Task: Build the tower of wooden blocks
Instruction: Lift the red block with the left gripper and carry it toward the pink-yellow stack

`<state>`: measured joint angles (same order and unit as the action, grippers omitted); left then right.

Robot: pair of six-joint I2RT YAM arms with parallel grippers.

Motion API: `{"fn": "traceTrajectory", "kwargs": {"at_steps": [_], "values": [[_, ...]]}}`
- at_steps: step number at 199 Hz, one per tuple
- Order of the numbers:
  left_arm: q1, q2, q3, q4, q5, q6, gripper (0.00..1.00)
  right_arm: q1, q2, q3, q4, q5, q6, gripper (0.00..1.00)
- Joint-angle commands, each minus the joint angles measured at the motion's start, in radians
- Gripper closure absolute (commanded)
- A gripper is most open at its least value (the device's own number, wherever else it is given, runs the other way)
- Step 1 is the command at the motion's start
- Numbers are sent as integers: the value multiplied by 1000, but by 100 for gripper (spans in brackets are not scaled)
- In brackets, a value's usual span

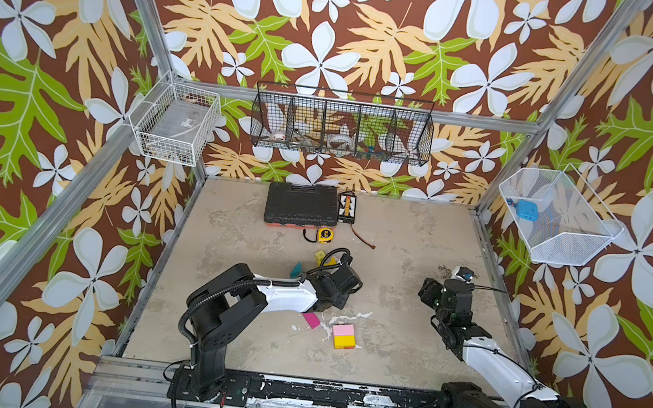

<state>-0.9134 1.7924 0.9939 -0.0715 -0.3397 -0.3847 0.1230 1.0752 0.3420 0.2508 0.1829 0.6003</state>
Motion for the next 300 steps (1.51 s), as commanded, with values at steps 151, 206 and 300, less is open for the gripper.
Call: {"fn": "traceTrajectory", "kwargs": {"at_steps": [151, 206, 300], "values": [[-190, -784, -382, -153, -166, -369, 100, 0, -1, -14, 43, -87, -41, 35], [-189, -953, -429, -61, -311, -381, 100, 0, -13, -24, 56, -85, -37, 35], [-189, -1007, -207, -772, -458, -1147, 100, 0, -47, -41, 59, -82, -36, 35]]}}
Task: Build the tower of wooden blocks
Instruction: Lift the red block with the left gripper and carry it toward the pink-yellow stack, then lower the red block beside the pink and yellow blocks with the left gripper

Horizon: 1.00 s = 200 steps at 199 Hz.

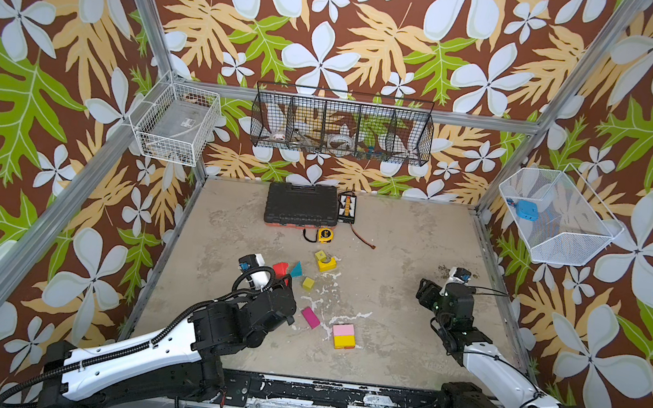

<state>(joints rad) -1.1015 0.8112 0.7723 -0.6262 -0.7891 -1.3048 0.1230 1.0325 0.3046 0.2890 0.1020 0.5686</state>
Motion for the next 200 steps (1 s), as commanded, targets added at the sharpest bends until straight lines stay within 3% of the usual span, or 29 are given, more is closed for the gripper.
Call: {"fn": "traceTrajectory", "kwargs": {"at_steps": [1, 26, 41, 58, 78, 107, 154, 200], "values": [[0, -28, 11, -215, -8, -227, 100, 0, -5, -4, 21, -1, -5, 35], [0, -62, -109, 23, 108, -192, 100, 1, -5, -5, 22, -1, -4, 35], [-1, 29, -124, 100, 191, -178, 100, 0, 1, -3, 21, -1, -4, 34], [-24, 253, -15, -11, 223, -233, 100, 0, 8, 2, 19, -2, -4, 35], [-125, 523, 180, -182, 195, -338, 100, 0, 16, 7, 20, -2, -5, 34], [-229, 788, 410, -253, 207, -371, 100, 0, 26, 11, 19, -7, -8, 35], [-297, 1007, 574, -278, 249, -404, 100, 0, 20, 7, 21, -4, -4, 34], [-304, 1094, 628, -313, 241, -412, 100, 1, 18, 5, 21, -4, -4, 34]]}}
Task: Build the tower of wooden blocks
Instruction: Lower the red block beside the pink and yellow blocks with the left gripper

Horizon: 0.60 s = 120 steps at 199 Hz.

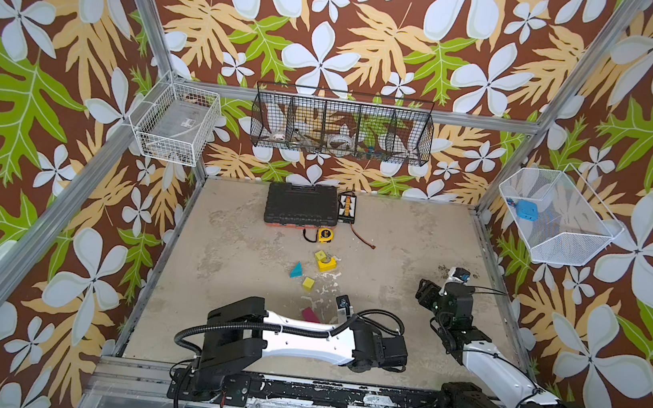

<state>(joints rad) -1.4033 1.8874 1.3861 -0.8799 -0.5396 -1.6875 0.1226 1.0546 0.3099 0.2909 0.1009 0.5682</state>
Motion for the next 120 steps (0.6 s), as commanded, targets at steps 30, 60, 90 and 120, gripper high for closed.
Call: {"fn": "traceTrajectory", "kwargs": {"at_steps": [30, 60, 90, 120], "values": [[-1, 42, 28, -74, -7, -28, 100, 1, -3, 1, 20, -3, -2, 34], [0, 75, 54, -72, -2, 7, 100, 0, -1, 1, 20, -3, -4, 34], [0, 106, 83, -65, -7, 53, 100, 0, 1, 2, 20, -3, -5, 35], [4, 131, 113, -82, -10, 74, 100, 0, 1, 2, 21, -3, -4, 34]]}}
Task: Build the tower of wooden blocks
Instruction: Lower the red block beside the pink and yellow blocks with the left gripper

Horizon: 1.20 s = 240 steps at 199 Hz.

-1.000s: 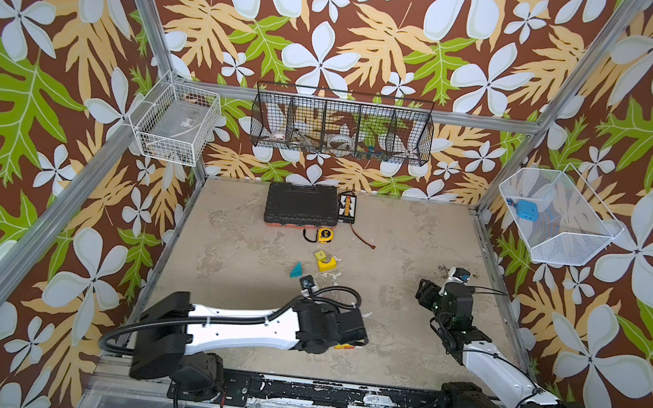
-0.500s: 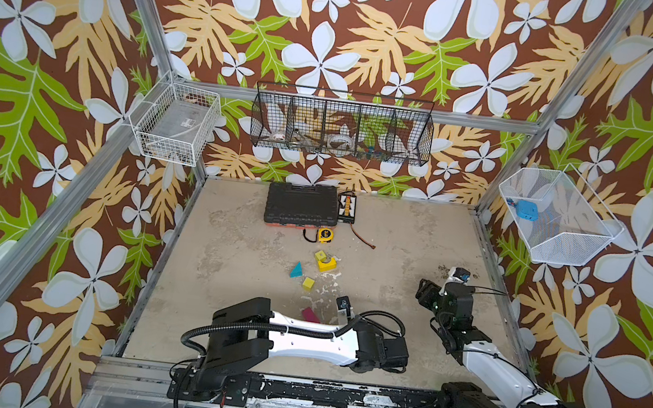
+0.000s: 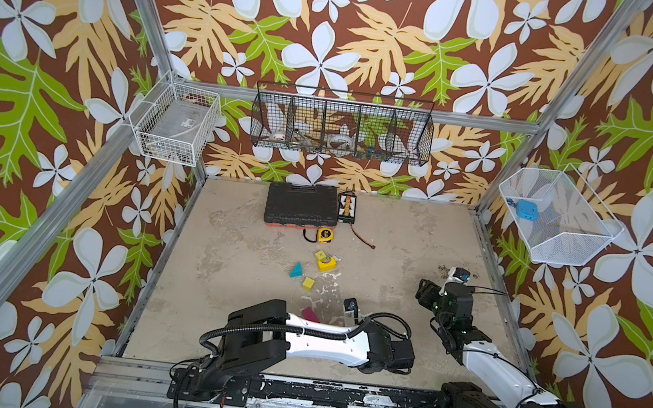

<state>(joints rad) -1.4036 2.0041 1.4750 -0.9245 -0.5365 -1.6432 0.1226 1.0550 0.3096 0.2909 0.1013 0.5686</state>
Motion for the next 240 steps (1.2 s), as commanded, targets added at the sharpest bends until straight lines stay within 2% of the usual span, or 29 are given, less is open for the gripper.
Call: {"fn": "traceTrajectory", "kwargs": {"at_steps": [1, 109, 240], "values": [[3, 16, 25, -39, -14, 30, 100, 0, 1, 2, 21, -3, -4, 34], [12, 57, 58, -96, -28, 55, 100, 1, -1, 2, 22, -6, -4, 34], [12, 29, 15, -40, 4, 83, 100, 0, -1, 2, 23, -8, -7, 34]]}}
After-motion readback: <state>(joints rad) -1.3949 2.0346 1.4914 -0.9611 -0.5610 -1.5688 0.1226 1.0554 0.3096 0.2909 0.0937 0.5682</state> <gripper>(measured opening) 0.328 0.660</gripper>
